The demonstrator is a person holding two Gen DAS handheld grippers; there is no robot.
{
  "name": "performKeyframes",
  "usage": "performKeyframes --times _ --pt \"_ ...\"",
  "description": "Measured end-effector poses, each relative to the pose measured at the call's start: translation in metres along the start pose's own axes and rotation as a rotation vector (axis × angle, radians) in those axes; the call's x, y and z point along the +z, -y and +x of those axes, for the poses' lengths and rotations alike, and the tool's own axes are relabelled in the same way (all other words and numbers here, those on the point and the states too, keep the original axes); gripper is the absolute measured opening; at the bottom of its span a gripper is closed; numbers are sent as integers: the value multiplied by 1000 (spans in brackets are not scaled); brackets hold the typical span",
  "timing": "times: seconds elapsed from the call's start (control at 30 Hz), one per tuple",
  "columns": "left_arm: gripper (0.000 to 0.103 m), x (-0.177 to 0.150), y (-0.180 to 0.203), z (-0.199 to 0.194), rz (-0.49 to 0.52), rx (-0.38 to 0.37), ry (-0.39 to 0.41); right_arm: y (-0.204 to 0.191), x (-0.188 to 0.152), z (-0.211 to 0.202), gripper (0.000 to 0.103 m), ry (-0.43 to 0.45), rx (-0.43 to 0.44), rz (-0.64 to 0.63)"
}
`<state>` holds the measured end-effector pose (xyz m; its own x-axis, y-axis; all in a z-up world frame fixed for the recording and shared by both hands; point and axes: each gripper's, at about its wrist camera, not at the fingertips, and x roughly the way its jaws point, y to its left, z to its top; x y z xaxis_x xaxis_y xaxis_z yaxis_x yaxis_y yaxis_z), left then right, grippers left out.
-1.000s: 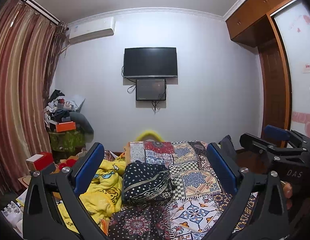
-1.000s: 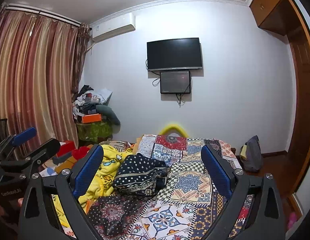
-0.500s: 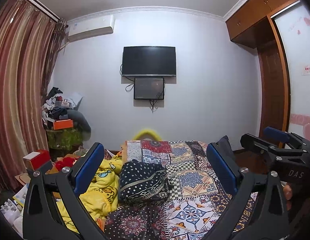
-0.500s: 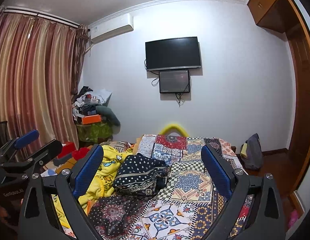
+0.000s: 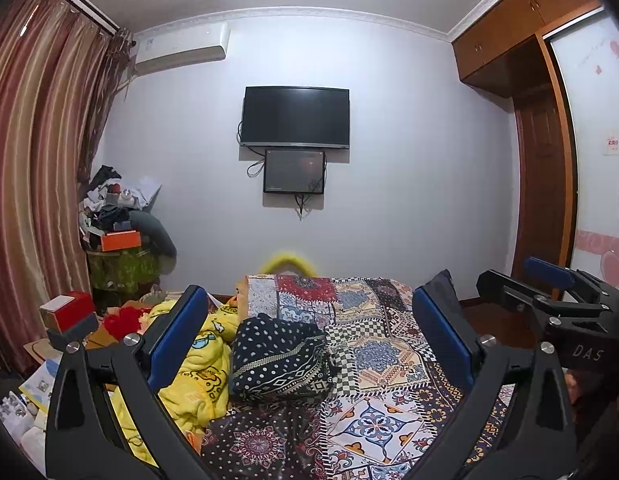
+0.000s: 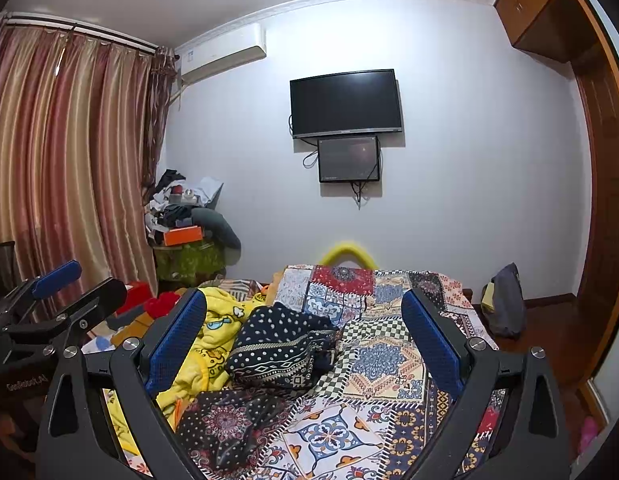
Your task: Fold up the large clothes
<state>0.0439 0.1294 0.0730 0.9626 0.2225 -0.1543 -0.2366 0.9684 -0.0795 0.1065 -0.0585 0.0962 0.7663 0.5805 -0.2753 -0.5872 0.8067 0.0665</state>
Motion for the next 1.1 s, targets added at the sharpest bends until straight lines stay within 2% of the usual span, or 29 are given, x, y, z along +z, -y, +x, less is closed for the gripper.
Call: performKeyframes --times 1.1 --pt "102 -5 2 6 -3 -32 -23 -3 -4 13 97 -30 -20 5"
